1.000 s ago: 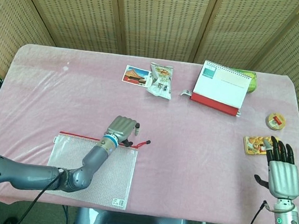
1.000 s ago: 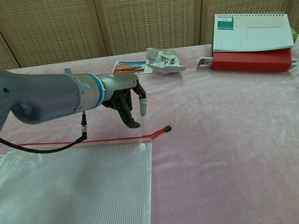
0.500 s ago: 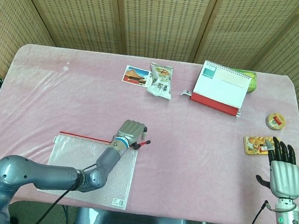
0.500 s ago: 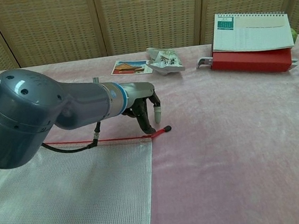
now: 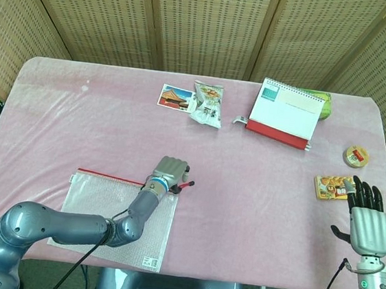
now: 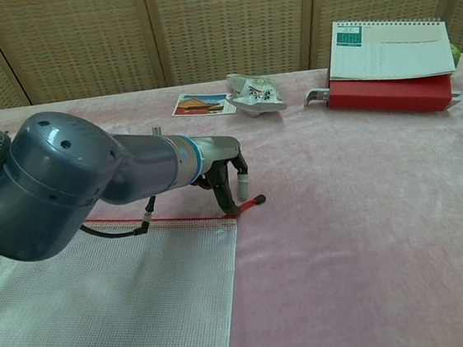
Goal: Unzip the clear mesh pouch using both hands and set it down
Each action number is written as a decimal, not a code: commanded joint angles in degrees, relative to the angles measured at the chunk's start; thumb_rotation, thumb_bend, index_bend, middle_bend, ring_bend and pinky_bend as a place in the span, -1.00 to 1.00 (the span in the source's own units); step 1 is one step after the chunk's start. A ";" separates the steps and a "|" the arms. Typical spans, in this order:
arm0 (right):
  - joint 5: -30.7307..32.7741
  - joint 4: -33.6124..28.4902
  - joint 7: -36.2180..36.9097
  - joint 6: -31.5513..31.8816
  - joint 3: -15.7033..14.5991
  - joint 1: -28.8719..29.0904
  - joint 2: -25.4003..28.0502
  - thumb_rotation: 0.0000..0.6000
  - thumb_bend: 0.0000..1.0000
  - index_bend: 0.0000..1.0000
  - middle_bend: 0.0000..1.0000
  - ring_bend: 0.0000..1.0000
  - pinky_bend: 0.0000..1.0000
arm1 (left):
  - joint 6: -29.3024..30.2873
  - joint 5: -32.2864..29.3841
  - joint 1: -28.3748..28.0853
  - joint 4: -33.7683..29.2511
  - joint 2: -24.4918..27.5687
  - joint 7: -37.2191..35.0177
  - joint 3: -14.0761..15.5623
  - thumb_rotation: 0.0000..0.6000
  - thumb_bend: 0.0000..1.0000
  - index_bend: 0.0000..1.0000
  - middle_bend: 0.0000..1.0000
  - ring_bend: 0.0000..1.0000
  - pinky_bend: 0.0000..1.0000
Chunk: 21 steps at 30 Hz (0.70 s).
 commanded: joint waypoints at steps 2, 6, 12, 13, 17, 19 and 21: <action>0.08 0.06 0.20 -0.12 0.00 0.04 0.08 1.00 -1.00 -1.00 -1.00 -1.00 -1.00 | -0.29 -0.25 -0.15 0.22 -0.23 0.05 0.23 1.00 -0.32 -0.01 0.99 0.78 0.97; 0.12 0.04 0.58 -0.13 0.02 0.05 0.20 1.00 -1.00 -1.00 -1.00 -1.00 -1.00 | 0.06 -0.26 -0.32 0.94 -0.77 0.02 0.40 1.00 -0.32 0.01 0.99 0.78 0.97; -0.09 0.01 0.94 -0.10 -0.01 0.13 0.35 1.00 -1.00 -1.00 -1.00 -1.00 -1.00 | 0.42 -0.37 -0.37 1.18 -1.05 0.18 0.53 1.00 -0.27 0.08 0.99 0.78 0.97; -0.11 -0.01 0.99 -0.09 -0.03 0.12 0.38 1.00 -1.00 -1.00 -1.00 -1.00 -1.00 | 0.47 -0.33 -0.35 1.14 -1.08 0.17 0.53 1.00 -0.24 0.09 0.99 0.78 0.97; -0.13 -0.09 1.16 -0.06 -0.04 0.11 0.48 1.00 -1.00 -1.00 -1.00 -1.00 -1.00 | 0.74 -0.34 -0.38 1.06 -1.21 0.31 0.54 1.00 -0.19 0.14 0.99 0.78 0.97; -0.20 -0.17 1.27 0.03 -0.05 0.08 0.54 1.00 -1.00 -1.00 -1.00 -1.00 -1.00 | 0.93 -0.30 -0.44 0.98 -1.31 0.33 0.40 1.00 -0.15 0.16 0.99 0.78 0.97; -0.29 -0.28 1.45 0.11 -0.08 0.04 0.66 1.00 -1.00 -1.00 -1.00 -1.00 -1.00 | 1.18 -0.27 -0.56 0.80 -1.37 0.50 0.31 1.00 -0.10 0.17 0.99 0.78 0.97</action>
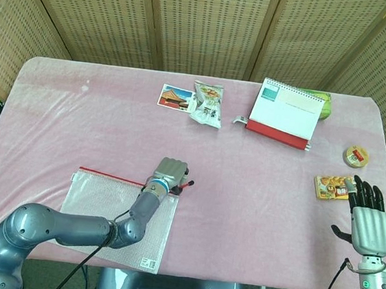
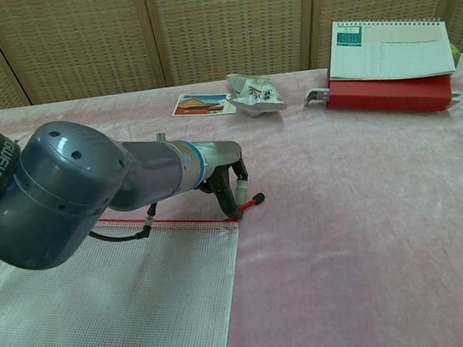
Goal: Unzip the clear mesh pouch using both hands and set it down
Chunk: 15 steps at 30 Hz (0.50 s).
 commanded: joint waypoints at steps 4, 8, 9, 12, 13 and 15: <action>-0.16 -0.22 0.37 0.06 -0.07 -0.04 0.25 1.00 -1.00 -1.00 -1.00 -1.00 -1.00 | 0.82 -0.23 -0.21 -0.42 -0.11 0.59 -0.12 1.00 0.01 0.17 0.99 0.78 0.97; -0.28 -0.38 0.69 0.23 -0.07 -0.12 0.47 1.00 -1.00 -1.00 -1.00 -1.00 -1.00 | 1.28 -0.75 -0.25 -0.39 -0.18 1.18 -0.08 1.00 0.06 0.17 0.99 0.78 0.97; -0.29 -0.41 0.76 0.26 -0.07 -0.13 0.50 1.00 -1.00 -1.00 -1.00 -1.00 -1.00 | 1.34 -0.80 -0.23 -0.39 -0.20 1.26 -0.10 1.00 0.06 0.17 0.99 0.78 0.97; -0.40 -0.51 0.99 0.30 -0.12 -0.16 0.60 1.00 -1.00 -1.00 -1.00 -1.00 -1.00 | 1.51 -0.81 -0.06 -0.72 -0.03 1.22 -0.35 1.00 0.11 0.25 0.99 0.78 0.97; -0.48 -0.52 1.00 0.33 -0.15 -0.17 0.62 1.00 -1.00 -1.00 -1.00 -1.00 -1.00 | 1.58 -0.61 0.06 -0.99 0.15 1.07 -0.47 1.00 0.15 0.31 0.99 0.78 0.97; -0.62 -0.57 1.07 0.42 -0.19 -0.18 0.65 1.00 -1.00 -1.00 -1.00 -1.00 -1.00 | 1.66 -0.12 0.42 -1.81 0.71 0.47 -0.89 1.00 0.22 0.43 0.99 0.78 0.97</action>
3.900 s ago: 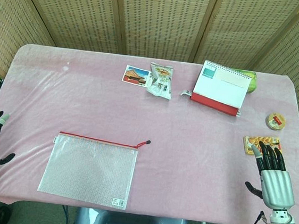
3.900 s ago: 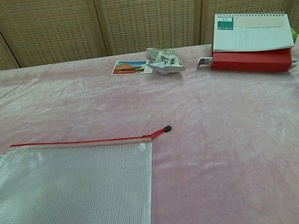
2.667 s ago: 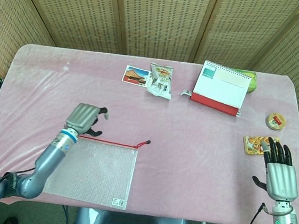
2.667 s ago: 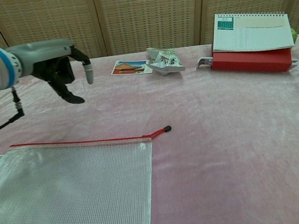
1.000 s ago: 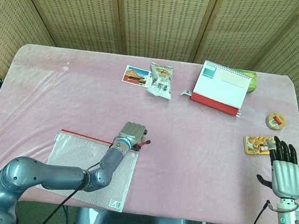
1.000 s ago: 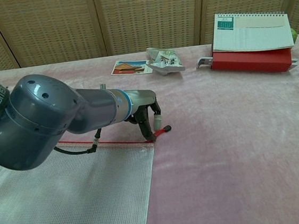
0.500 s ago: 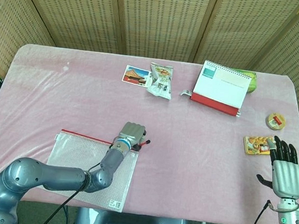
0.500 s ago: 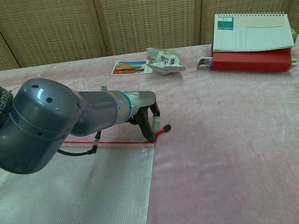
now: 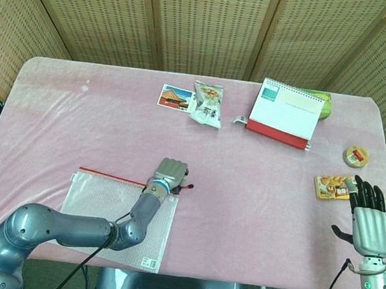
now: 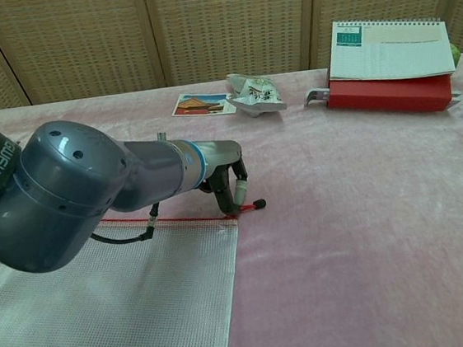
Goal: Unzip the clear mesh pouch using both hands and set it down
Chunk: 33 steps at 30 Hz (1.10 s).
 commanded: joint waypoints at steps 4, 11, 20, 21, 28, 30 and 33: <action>-0.17 -0.06 0.09 0.16 -0.06 -0.04 0.05 1.00 -1.00 -1.00 -1.00 -1.00 -1.00 | 0.09 2.19 1.42 -3.19 2.52 -2.53 -1.44 1.00 0.29 0.63 0.99 0.78 0.99; -0.53 -0.28 0.08 0.19 -0.27 -0.02 0.00 1.00 -1.00 -1.00 -1.00 -1.00 -1.00 | -0.08 7.81 4.82 -9.72 8.43 -8.82 -3.97 1.00 0.33 0.68 0.99 0.78 0.99; -0.96 -0.40 -0.55 -1.01 -0.76 0.66 -0.72 1.00 -1.00 -0.94 -1.00 -1.00 -1.00 | -1.97 15.67 10.40 -19.09 18.33 -18.26 -6.97 1.00 0.40 0.70 1.00 0.79 1.00; -0.91 -0.38 -0.80 -1.32 -0.71 0.91 -0.96 1.00 -1.00 -0.93 -1.00 -1.00 -1.00 | -2.76 16.58 11.20 -20.16 19.66 -19.83 -7.50 1.00 0.40 0.70 1.00 0.79 1.00; -0.26 -1.75 -0.08 -12.63 2.58 9.63 0.59 1.00 -1.00 -0.79 0.02 -0.02 -0.37 | -6.99 22.45 15.96 -26.49 28.28 -31.55 -13.11 1.00 0.40 0.70 1.00 0.80 1.00; 0.31 -2.07 1.58 -15.31 3.29 11.42 0.88 1.00 -1.00 -0.71 0.42 0.39 0.31 | -7.46 23.64 16.24 -26.77 28.85 -33.14 -13.47 1.00 0.40 0.70 1.00 0.81 1.00; 2.94 -4.80 9.17 -22.17 5.02 14.74 2.24 1.00 -1.00 -0.62 0.75 0.75 0.89 | -7.39 24.88 16.11 -27.22 29.47 -34.85 -13.50 1.00 0.39 0.70 1.00 0.84 1.00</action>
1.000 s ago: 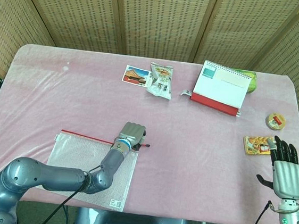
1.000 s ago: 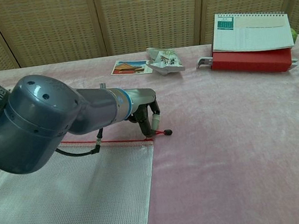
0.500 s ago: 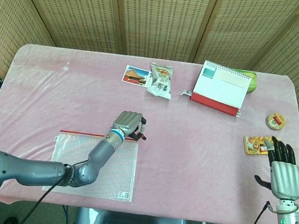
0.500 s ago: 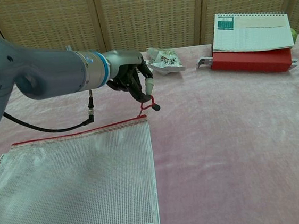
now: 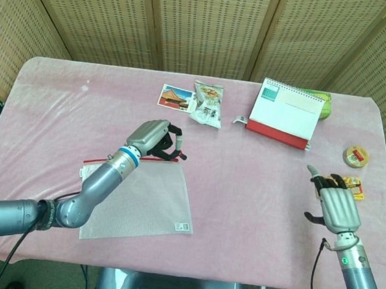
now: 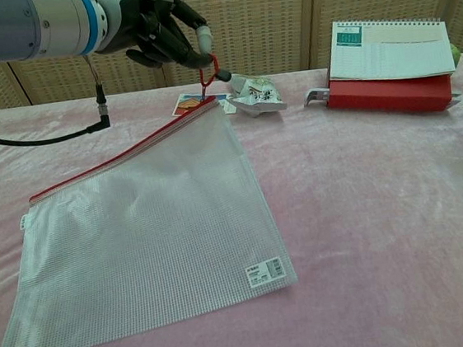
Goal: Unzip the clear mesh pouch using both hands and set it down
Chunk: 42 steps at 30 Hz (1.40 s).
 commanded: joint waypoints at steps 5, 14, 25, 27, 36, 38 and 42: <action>11.02 -8.16 24.79 -24.73 7.28 11.58 5.62 1.00 -1.00 -0.57 0.94 0.97 1.00 | 0.32 2.53 0.14 -2.46 0.71 -5.83 -1.31 1.00 0.39 0.71 1.00 0.85 1.00; 15.57 -7.96 35.08 -35.20 10.82 18.03 5.09 1.00 -1.00 -0.33 0.98 0.99 1.00 | 3.86 5.13 -1.81 -2.11 -2.75 -8.32 0.09 1.00 0.38 0.71 1.00 0.85 1.00; 19.19 -8.66 43.50 -42.81 13.60 20.86 4.75 1.00 -1.00 -0.19 0.98 0.99 1.00 | 7.62 7.08 -4.11 -0.15 -6.62 -9.00 1.07 1.00 0.38 0.71 1.00 0.85 1.00; 19.50 -8.01 43.14 -42.38 13.19 21.30 3.71 1.00 -1.00 -0.18 0.98 0.99 1.00 | 7.95 6.82 -4.49 -0.02 -7.25 -9.23 1.02 1.00 0.38 0.71 1.00 0.85 1.00; 23.53 -6.03 39.63 -39.01 11.50 24.37 -0.60 1.00 -1.00 -0.15 0.98 0.99 1.00 | 8.91 6.49 -5.47 -0.81 -8.36 -9.39 1.22 1.00 0.37 0.71 1.00 0.85 1.00; 24.89 -5.98 38.98 -37.97 11.32 24.92 -1.50 1.00 -1.00 -0.12 0.98 0.99 1.00 | 9.26 6.23 -5.64 -0.88 -8.52 -9.20 1.35 1.00 0.37 0.71 1.00 0.85 1.00; 27.15 -5.85 37.54 -36.40 10.85 25.93 -2.87 1.00 -0.97 -0.06 0.98 0.99 1.00 | 9.85 5.92 -5.74 -1.02 -8.73 -9.28 1.35 1.00 0.37 0.71 1.00 0.85 1.00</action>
